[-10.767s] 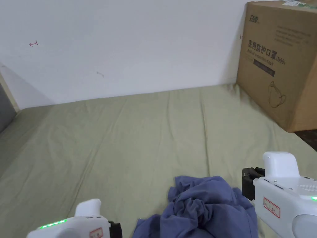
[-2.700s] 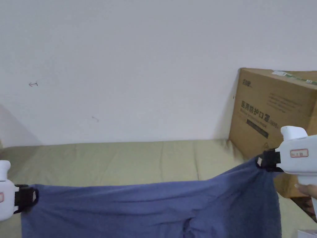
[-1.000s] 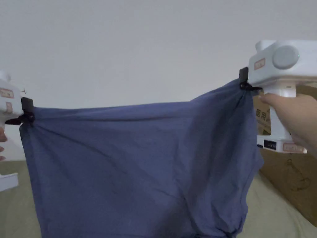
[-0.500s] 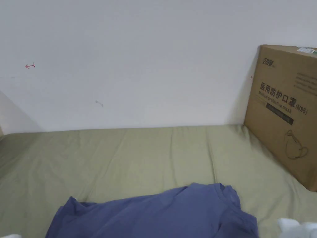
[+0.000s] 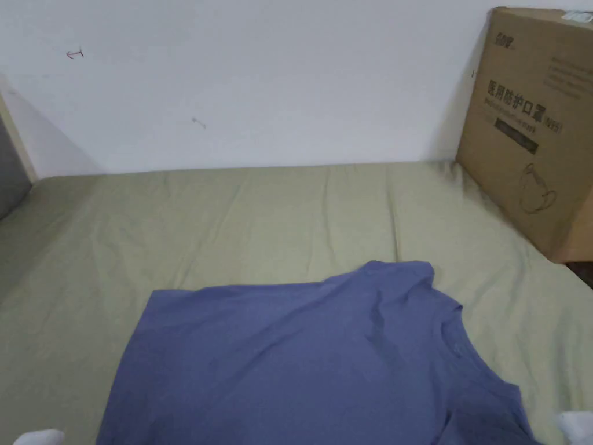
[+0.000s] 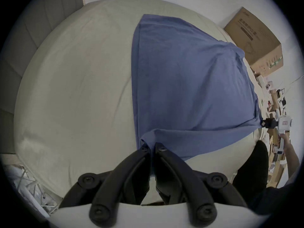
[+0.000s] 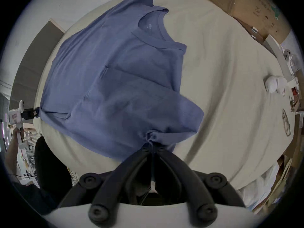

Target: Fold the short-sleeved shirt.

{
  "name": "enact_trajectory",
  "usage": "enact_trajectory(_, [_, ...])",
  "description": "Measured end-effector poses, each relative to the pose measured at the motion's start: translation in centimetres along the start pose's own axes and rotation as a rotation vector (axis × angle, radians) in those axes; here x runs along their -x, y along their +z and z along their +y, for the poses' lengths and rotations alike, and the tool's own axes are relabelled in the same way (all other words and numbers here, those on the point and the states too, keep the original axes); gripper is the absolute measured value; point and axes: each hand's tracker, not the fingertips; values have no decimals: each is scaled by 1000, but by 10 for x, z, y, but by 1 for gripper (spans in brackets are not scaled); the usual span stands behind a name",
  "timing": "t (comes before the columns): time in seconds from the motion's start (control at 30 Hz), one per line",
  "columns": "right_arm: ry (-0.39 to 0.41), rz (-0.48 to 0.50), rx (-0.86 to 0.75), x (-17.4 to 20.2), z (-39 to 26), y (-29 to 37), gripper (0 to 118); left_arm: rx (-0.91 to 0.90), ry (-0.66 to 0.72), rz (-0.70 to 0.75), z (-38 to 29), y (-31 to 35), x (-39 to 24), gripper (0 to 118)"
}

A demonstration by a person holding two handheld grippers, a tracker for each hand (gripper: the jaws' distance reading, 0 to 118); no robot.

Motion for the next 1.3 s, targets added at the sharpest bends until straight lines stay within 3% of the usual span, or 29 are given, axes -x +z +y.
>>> enact_trajectory(0.13, [82,-30,47,6,-9,2,0,33,-20,0,-10,6,0,4])
enact_trajectory(0.33, [11,-29,69,8,-10,-5,2,50,-20,-4,-19,3,-1,6])
enact_trajectory(0.37, [3,-30,69,8,-10,-6,10,48,-17,-2,-19,2,-1,11])
enact_trajectory(0.47, [-13,-28,61,10,-14,-5,88,51,-13,31,-24,3,-3,61])
enact_trajectory(0.5, [-18,-26,67,10,-15,-5,108,19,-24,47,-28,7,-3,84])
enact_trajectory(0.57, [-20,-28,61,18,-28,2,111,-25,-14,39,-34,16,-4,89])
enact_trajectory(0.77, [-120,-29,-79,31,-37,25,111,-151,140,-102,-48,55,-11,96])
enact_trajectory(0.9, [-90,-60,-285,67,-42,59,111,-294,104,-20,-57,80,-39,96])
enact_trajectory(0.93, [-90,-62,-350,74,-44,67,109,-329,98,15,-61,84,-46,96])
enact_trajectory(0.97, [-93,-42,-420,81,-49,75,99,-362,98,40,-65,88,-53,95])
enact_trajectory(1.0, [-89,5,-488,87,-55,83,83,-389,105,36,-66,92,-56,87])
enact_trajectory(1.03, [-97,47,-536,91,-60,87,58,-415,113,21,-69,96,-59,72])
enact_trajectory(1.07, [-131,80,-590,92,-63,90,15,-449,140,11,-74,101,-62,46])
enact_trajectory(1.1, [-179,86,-633,96,-67,91,4,-470,172,-3,-77,105,-63,9])
enact_trajectory(1.13, [-209,92,-639,98,-69,91,3,-485,201,-18,-78,106,-60,1])
enact_trajectory(1.2, [-196,241,-606,94,-64,90,0,-516,247,-64,-83,111,-53,0])
enact_trajectory(1.23, [-183,268,-616,94,-64,91,0,-502,249,-86,-81,111,-47,0])
enact_trajectory(1.3, [-152,202,-631,98,-65,93,0,-452,233,-34,-75,107,-37,0])
